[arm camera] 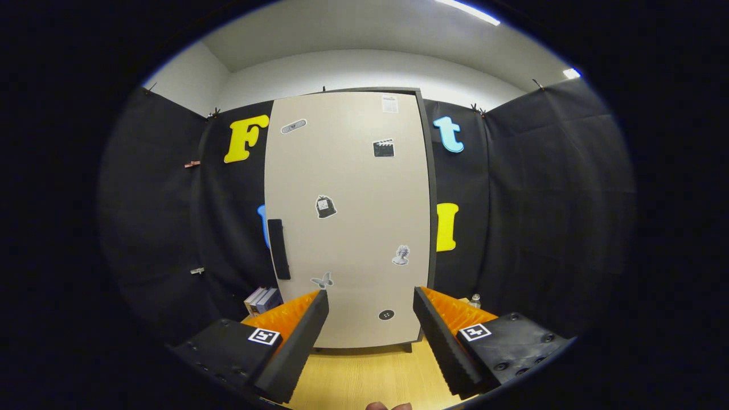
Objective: Open the shoe cabinet door, grab the shoes and put them into the shoe cabinet, then close the shoe cabinet door.
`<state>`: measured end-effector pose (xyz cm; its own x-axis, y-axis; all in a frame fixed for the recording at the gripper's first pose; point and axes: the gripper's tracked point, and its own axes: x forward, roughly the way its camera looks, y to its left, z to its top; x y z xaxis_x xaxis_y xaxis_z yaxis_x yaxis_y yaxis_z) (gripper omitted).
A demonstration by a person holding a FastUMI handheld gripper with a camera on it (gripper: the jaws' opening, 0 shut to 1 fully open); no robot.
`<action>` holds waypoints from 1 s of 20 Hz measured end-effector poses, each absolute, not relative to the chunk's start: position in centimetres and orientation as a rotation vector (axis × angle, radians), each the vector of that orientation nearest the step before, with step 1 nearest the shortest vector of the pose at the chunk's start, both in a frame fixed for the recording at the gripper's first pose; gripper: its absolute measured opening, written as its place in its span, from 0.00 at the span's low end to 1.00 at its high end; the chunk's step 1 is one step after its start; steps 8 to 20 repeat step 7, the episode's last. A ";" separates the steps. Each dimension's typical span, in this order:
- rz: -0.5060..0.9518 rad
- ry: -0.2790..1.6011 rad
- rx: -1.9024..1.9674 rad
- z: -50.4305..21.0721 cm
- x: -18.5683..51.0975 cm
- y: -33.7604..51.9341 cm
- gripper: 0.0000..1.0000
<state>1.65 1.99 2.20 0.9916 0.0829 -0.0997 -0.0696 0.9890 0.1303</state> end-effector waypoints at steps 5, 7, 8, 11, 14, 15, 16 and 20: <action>0.077 0.101 0.128 2.3 1.5 1.8 0.98; 0.079 0.103 0.130 1.5 2.2 2.4 0.98; 0.079 0.103 0.130 1.5 2.2 2.4 0.98; 0.079 0.103 0.130 1.5 2.2 2.4 0.98; 0.079 0.103 0.130 1.5 2.2 2.4 0.98; 0.079 0.103 0.130 1.5 2.2 2.4 0.98; 0.079 0.103 0.130 1.5 2.2 2.4 0.98; 0.079 0.103 0.130 1.5 2.2 2.4 0.98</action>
